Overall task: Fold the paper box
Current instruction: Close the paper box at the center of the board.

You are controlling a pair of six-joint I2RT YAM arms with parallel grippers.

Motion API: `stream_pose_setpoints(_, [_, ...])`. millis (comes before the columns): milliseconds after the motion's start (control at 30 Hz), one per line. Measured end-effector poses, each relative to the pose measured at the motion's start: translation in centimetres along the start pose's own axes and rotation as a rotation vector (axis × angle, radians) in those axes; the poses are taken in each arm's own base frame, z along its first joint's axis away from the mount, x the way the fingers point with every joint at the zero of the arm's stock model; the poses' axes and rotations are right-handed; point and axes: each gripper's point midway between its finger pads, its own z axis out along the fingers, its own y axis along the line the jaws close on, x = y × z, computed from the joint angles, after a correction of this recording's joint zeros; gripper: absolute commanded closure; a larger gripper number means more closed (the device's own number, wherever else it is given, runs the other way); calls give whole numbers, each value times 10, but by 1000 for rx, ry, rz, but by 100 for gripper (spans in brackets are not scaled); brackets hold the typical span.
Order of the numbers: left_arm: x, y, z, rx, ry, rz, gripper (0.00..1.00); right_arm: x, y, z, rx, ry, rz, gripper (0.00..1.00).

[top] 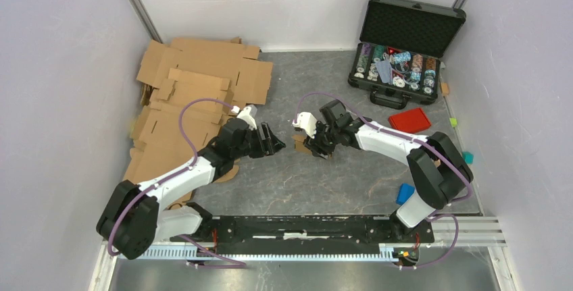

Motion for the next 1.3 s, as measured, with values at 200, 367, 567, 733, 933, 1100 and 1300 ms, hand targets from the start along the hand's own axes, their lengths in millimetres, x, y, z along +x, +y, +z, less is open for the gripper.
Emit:
stream_pose_setpoints(200, [-2,-1,3,10,6,-4,27,-1,2,0,-12,-6,0,54])
stream_pose_setpoints(367, [-8,-3,6,13,-2,-5,32,0,4,0,-21,-4,6,60])
stream_pose_setpoints(567, [-6,0,13,4,9,-7,42,1,6,0,-29,0,9,65])
stream_pose_setpoints(733, [-2,-1,15,32,31,47,36,1,10,0,-50,-4,11,68])
stream_pose_setpoints(933, [-6,-8,15,115,17,277,44,1,15,-1,-77,0,23,69])
stream_pose_setpoints(1100, [-6,-3,16,137,17,484,47,1,23,-1,-99,4,44,70])
stream_pose_setpoints(1300, [0,-2,14,179,-24,618,48,-3,34,1,-124,4,38,70])
